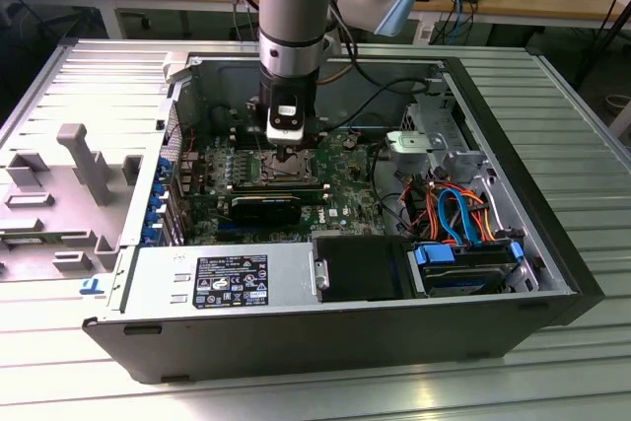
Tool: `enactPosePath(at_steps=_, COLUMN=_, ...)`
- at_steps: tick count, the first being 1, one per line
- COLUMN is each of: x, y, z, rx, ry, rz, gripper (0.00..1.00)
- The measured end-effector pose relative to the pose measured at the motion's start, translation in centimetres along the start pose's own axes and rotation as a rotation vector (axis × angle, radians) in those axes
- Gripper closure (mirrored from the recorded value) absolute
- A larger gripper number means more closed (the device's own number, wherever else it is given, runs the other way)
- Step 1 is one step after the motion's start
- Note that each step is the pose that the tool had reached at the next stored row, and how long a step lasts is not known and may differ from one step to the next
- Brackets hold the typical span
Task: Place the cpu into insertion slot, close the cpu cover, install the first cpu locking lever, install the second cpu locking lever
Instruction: 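Install the first cpu locking lever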
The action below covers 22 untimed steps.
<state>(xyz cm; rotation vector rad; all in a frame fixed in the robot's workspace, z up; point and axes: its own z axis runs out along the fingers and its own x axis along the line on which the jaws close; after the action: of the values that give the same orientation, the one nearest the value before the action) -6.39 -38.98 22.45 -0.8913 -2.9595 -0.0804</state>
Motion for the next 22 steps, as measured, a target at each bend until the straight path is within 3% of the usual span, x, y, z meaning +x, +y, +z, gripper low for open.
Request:
enactPosePath(at_steps=13, x=0.0, y=0.0, z=0.0, rx=0.0139, ry=0.0079, rz=-0.221, gripper=0.89)
enactPosePath(at_steps=22, x=0.0, y=0.0, z=0.0, rx=0.0193, ry=0.0109, rz=-0.307, gripper=0.89)
